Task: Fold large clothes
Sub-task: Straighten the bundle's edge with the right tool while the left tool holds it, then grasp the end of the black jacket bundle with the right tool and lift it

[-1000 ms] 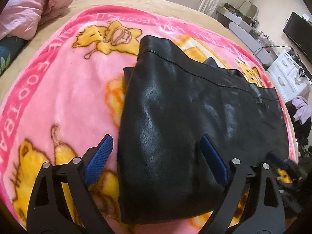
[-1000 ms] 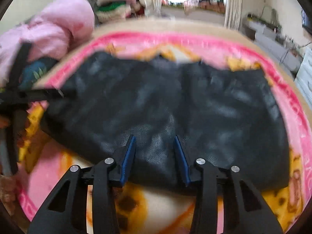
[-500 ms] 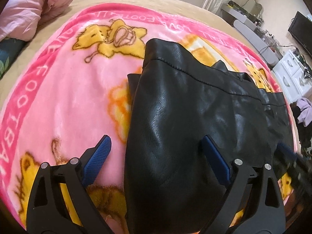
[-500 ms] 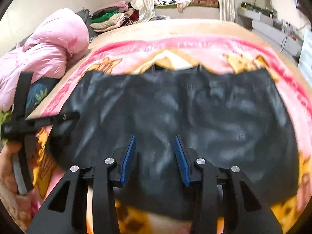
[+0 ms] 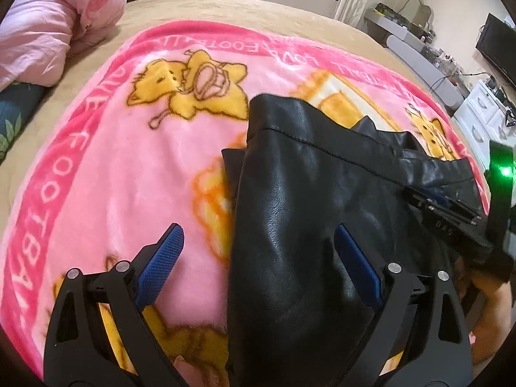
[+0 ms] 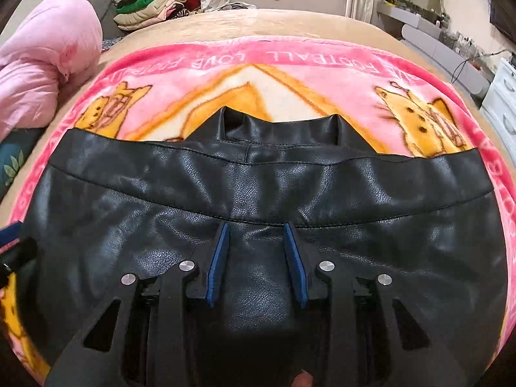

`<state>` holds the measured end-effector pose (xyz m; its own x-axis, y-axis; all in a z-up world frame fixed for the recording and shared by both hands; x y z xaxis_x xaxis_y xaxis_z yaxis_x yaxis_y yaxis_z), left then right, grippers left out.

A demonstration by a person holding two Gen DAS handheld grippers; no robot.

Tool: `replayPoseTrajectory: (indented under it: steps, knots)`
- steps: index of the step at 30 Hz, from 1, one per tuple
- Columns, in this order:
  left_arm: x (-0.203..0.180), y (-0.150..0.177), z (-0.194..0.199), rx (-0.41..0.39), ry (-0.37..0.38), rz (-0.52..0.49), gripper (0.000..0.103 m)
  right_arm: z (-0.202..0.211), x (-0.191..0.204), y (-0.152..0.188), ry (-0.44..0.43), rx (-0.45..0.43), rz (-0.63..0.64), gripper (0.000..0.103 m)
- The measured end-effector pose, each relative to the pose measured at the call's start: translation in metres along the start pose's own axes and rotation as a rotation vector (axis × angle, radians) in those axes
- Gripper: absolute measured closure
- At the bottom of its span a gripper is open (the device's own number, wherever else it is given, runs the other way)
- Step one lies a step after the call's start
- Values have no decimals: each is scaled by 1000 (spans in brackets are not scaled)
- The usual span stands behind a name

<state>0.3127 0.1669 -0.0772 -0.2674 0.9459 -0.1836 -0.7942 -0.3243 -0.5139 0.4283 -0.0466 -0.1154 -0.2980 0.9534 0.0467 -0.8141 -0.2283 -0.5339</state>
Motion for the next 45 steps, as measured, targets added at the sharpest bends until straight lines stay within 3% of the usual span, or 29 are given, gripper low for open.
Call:
replayPoseTrajectory:
  steps: [4,7,12,17,20,22,26,28,30,36,40,45]
  knots:
    - [2,-2,-1,2,2,10,16,5,-1,-3,-23,-3,-8,69]
    - [4,-1,-1,3,5,16,16,39,7,1,-50,-71,6,69]
    - [7,0,-9,20,15,28,11,79,25,32,-85,-128,47,69]
    - [11,-1,-18,34,49,59,11,57,20,69,-73,-40,13,71]
    - [14,-4,-20,36,68,75,11,58,25,73,-63,-64,62,70]
    - [17,-7,-20,39,78,79,11,73,32,74,-84,-93,82,66]
    - [24,-10,-23,52,103,99,10,115,75,86,-153,-206,235,42]
    - [26,-10,-25,74,127,107,10,121,102,97,-189,-222,328,39]
    - [27,-8,-28,106,135,97,10,119,129,109,-169,-233,451,29]
    - [30,-7,-29,115,150,98,10,88,178,129,-58,-231,702,23]
    - [31,-7,-31,123,161,105,10,66,189,125,67,-244,796,20]
    - [33,-7,-32,121,167,112,10,62,195,115,120,-295,841,22]
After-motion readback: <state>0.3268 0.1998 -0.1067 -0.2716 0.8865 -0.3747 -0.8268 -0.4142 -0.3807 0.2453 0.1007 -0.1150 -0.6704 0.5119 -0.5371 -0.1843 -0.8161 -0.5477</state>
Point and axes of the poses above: each gripper's, at about its wrist camera, not at the fingertips, and z roughly against the way its jaws point, x to its left, y to its underside, the point moved 8 cm from there along -z, roughly the way its jaws point, and after that the axes turned 2 degrees about x, right-handed, at the moved point
